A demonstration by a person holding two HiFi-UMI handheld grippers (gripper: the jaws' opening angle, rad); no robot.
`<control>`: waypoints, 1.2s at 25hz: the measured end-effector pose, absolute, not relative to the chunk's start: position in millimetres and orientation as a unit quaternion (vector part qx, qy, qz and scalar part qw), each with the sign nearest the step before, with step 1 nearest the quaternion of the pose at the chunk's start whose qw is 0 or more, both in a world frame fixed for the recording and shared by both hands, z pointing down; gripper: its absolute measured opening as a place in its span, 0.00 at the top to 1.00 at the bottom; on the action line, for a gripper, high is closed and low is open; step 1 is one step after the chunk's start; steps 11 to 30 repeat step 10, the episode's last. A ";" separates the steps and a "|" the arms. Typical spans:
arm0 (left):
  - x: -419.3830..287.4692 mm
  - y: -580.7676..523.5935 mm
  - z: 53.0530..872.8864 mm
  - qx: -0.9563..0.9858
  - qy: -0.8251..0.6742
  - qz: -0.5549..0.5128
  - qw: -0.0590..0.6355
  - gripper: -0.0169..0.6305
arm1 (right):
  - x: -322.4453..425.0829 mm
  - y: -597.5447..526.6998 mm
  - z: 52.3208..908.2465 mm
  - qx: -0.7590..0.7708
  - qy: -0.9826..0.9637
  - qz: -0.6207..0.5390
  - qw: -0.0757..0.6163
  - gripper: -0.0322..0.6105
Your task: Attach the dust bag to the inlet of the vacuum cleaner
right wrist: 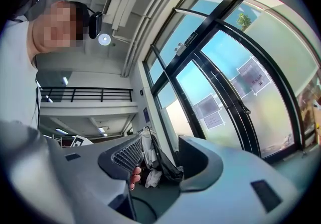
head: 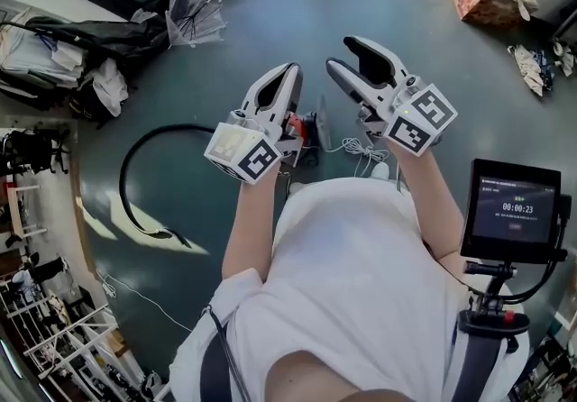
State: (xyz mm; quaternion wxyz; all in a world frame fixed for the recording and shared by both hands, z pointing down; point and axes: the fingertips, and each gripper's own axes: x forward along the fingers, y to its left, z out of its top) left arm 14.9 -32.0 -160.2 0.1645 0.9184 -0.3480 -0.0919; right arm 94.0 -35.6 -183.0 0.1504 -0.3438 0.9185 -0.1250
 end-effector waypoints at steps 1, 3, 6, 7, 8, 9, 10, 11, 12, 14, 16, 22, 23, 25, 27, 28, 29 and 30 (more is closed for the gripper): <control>16.3 -31.4 -159.4 0.918 -0.346 -0.094 0.168 0.96 | 95.8 -35.2 -181.8 -0.345 0.918 -0.126 0.150 0.58; 17.4 -31.5 -159.5 0.918 -0.343 -0.100 0.174 0.96 | 97.7 -34.6 -180.9 -0.347 0.917 -0.127 0.150 0.58; 16.6 -30.6 -165.7 0.920 -0.331 -0.118 0.172 0.96 | 98.0 -33.8 -182.2 -0.346 0.917 -0.125 0.152 0.58; 16.7 -29.2 -168.4 0.922 -0.325 -0.126 0.172 0.96 | 98.1 -33.1 -182.3 -0.345 0.918 -0.124 0.153 0.58; 17.0 -27.6 -170.2 0.923 -0.318 -0.132 0.171 0.96 | 98.1 -32.1 -182.2 -0.344 0.918 -0.123 0.153 0.58; 17.4 -26.0 -171.4 0.925 -0.312 -0.137 0.171 0.96 | 98.1 -31.2 -181.9 -0.343 0.919 -0.121 0.153 0.58; 17.9 -24.4 -172.3 0.926 -0.306 -0.141 0.170 0.96 | 98.1 -30.2 -181.5 -0.342 0.919 -0.120 0.154 0.58; 17.9 -24.4 -172.3 0.926 -0.306 -0.141 0.170 0.96 | 98.1 -30.2 -181.5 -0.342 0.919 -0.120 0.154 0.58; 17.9 -24.4 -172.3 0.926 -0.306 -0.141 0.170 0.96 | 98.1 -30.2 -181.5 -0.342 0.919 -0.120 0.154 0.58; 17.9 -24.4 -172.3 0.926 -0.306 -0.141 0.170 0.96 | 98.1 -30.2 -181.5 -0.342 0.919 -0.120 0.154 0.58; 17.9 -24.4 -172.3 0.926 -0.306 -0.141 0.170 0.96 | 98.1 -30.2 -181.5 -0.342 0.919 -0.120 0.154 0.58; 17.9 -24.4 -172.3 0.926 -0.306 -0.141 0.170 0.96 | 98.1 -30.2 -181.5 -0.342 0.919 -0.120 0.154 0.58; 17.9 -24.4 -172.3 0.926 -0.306 -0.141 0.170 0.96 | 98.1 -30.2 -181.5 -0.342 0.919 -0.120 0.154 0.58; 17.9 -24.4 -172.3 0.926 -0.306 -0.141 0.170 0.96 | 98.1 -30.2 -181.5 -0.342 0.919 -0.120 0.154 0.58; 17.9 -24.4 -172.3 0.926 -0.306 -0.141 0.170 0.96 | 98.1 -30.2 -181.5 -0.342 0.919 -0.120 0.154 0.58; 17.9 -24.4 -172.3 0.926 -0.306 -0.141 0.170 0.96 | 98.1 -30.2 -181.5 -0.342 0.919 -0.120 0.154 0.58; 17.9 -24.4 -172.3 0.926 -0.306 -0.141 0.170 0.96 | 98.1 -30.2 -181.5 -0.342 0.919 -0.120 0.154 0.58; 17.9 -24.4 -172.3 0.926 -0.306 -0.141 0.170 0.96 | 98.1 -30.2 -181.5 -0.342 0.919 -0.120 0.154 0.58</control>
